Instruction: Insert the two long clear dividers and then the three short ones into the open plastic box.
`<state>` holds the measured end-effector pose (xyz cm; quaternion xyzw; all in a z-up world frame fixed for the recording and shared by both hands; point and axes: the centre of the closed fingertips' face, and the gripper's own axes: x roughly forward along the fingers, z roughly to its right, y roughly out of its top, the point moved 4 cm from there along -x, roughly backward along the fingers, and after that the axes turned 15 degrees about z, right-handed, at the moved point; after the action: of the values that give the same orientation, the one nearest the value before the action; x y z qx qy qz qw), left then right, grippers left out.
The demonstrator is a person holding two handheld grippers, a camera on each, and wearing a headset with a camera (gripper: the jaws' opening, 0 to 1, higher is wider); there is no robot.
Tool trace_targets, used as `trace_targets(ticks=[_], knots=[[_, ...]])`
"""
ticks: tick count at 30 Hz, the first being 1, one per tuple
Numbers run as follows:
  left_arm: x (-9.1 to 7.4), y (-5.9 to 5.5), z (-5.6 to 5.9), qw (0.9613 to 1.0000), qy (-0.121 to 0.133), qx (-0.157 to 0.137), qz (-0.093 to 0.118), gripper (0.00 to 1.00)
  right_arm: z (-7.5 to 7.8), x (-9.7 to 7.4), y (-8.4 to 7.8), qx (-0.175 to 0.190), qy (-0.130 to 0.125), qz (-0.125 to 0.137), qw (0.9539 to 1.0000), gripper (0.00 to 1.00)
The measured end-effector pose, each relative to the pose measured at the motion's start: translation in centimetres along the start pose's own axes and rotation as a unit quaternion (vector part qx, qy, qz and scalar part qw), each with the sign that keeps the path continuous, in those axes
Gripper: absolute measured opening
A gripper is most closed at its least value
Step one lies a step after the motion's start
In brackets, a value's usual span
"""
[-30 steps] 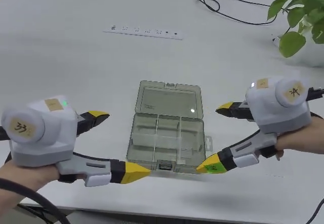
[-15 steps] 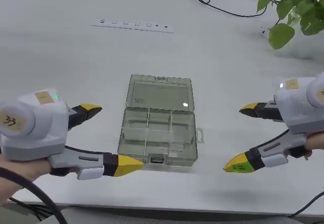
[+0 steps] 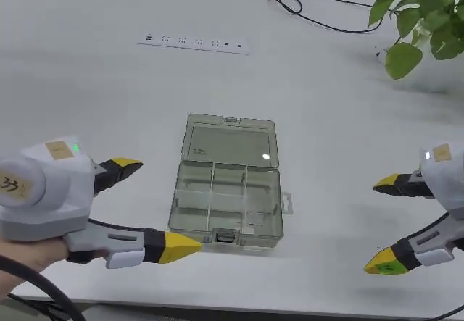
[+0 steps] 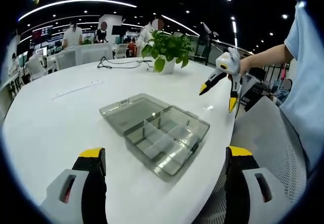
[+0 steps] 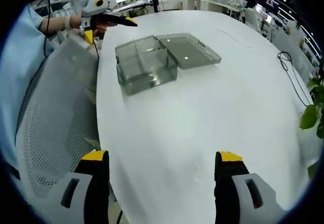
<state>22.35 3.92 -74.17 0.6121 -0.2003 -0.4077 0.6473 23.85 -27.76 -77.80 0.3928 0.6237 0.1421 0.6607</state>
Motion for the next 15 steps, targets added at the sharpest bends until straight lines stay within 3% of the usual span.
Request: trace_targets(ticks=[4,12,15], knots=[[-0.1,-0.2,0.1,1.0000,0.000,-0.001,-0.003,1.00,0.4,-0.2,-1.2,-0.016,0.020,-0.039,0.9989,0.75],[-0.3,-0.4,0.1,1.0000,0.005,-0.005,-0.002,1.00,1.4,0.0,-2.0,-0.053,0.031,-0.080,0.9949,0.65],[-0.5,-0.2,-0.1,0.9999,0.009,-0.007,0.002,1.00,1.7,0.1,-2.3,-0.064,0.040,-0.096,0.9925,0.57]])
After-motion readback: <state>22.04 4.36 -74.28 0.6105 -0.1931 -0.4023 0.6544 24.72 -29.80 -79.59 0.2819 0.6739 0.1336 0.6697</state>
